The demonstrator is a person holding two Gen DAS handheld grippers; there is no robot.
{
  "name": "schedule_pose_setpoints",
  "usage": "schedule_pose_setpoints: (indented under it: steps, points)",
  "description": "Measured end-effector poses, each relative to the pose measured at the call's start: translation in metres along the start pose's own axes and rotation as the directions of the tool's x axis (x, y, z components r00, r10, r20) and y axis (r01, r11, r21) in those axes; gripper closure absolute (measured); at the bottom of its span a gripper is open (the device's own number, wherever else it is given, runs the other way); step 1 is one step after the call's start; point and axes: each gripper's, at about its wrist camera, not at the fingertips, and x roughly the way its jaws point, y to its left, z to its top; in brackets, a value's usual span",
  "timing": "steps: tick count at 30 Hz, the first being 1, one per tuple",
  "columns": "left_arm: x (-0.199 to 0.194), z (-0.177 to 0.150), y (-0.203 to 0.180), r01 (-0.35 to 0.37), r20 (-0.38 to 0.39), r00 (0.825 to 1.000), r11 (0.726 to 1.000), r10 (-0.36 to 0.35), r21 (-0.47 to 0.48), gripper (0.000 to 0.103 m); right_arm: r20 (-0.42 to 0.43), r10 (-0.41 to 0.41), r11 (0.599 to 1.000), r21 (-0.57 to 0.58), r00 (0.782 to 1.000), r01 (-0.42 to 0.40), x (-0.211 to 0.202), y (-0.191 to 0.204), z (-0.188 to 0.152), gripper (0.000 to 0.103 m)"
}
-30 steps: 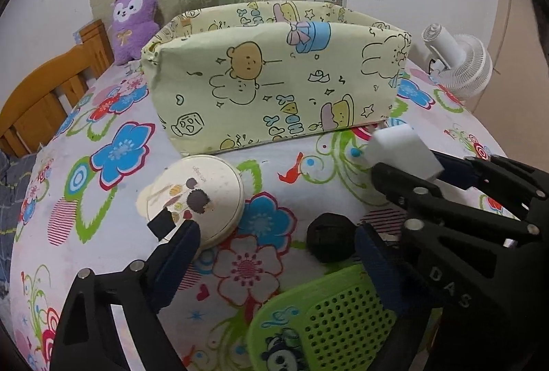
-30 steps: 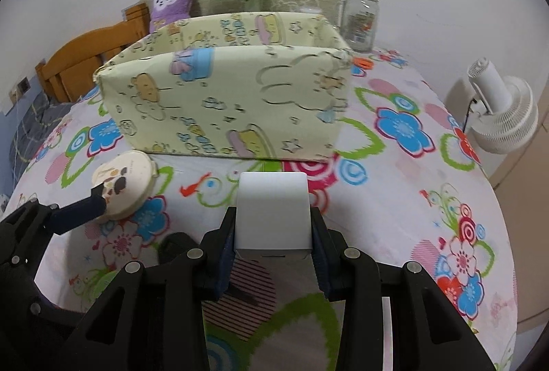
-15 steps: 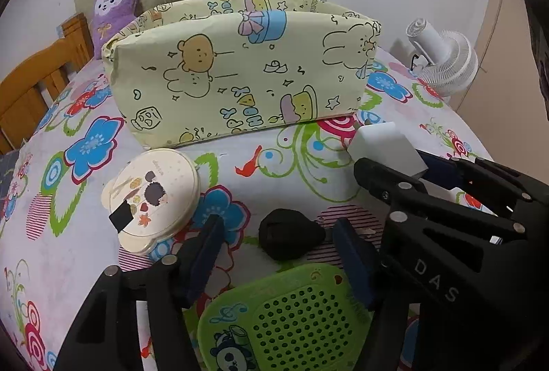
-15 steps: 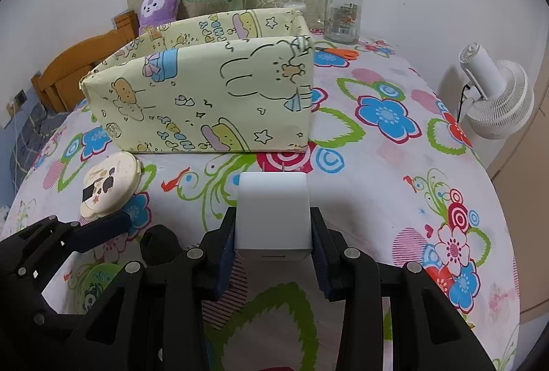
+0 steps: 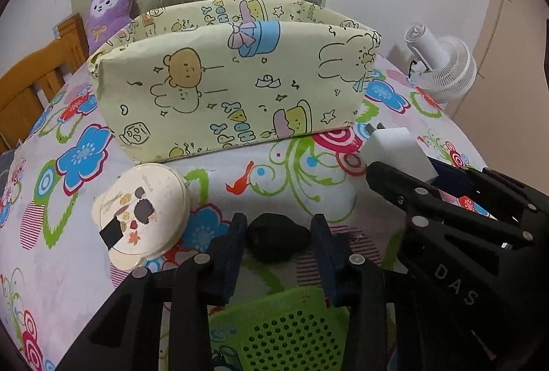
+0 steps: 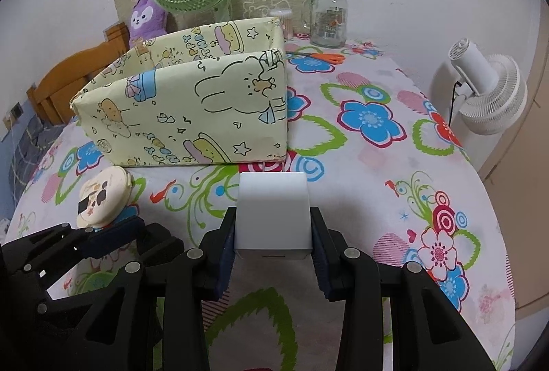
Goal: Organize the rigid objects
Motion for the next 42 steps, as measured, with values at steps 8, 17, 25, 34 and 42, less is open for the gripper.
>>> schedule_pose_setpoints:
  steps: [8, 17, 25, 34, 42]
  points:
    - [-0.009, 0.004, -0.002, -0.051, 0.033, 0.998, 0.999, 0.050, 0.017, 0.072, 0.008, -0.003, 1.000, 0.008, 1.000, 0.003, -0.003, -0.001, 0.003, 0.061]
    - [-0.006, 0.000, 0.005, -0.056, -0.001, 0.998, 0.998, 0.056, -0.002, 0.054, 0.014, -0.015, 1.000, 0.000, 1.000, 0.015, -0.012, -0.002, 0.001, 0.061]
    - [-0.006, -0.006, -0.009, -0.018, 0.004, 1.000, 0.999, 0.018, 0.042, 0.023, 0.001, -0.028, 0.999, 0.016, 1.000, 0.028, -0.012, -0.008, -0.005, 0.061]
    - [0.010, -0.003, -0.019, -0.049, -0.016, 0.999, 0.998, 0.050, 0.045, 0.020, -0.011, -0.032, 0.999, 0.025, 0.999, 0.033, -0.006, -0.014, -0.006, 0.061]
    - [0.008, 0.001, -0.023, -0.039, -0.019, 0.999, 0.998, 0.040, 0.051, 0.047, -0.022, -0.027, 0.999, 0.036, 0.999, 0.028, -0.001, -0.018, -0.006, 0.061]
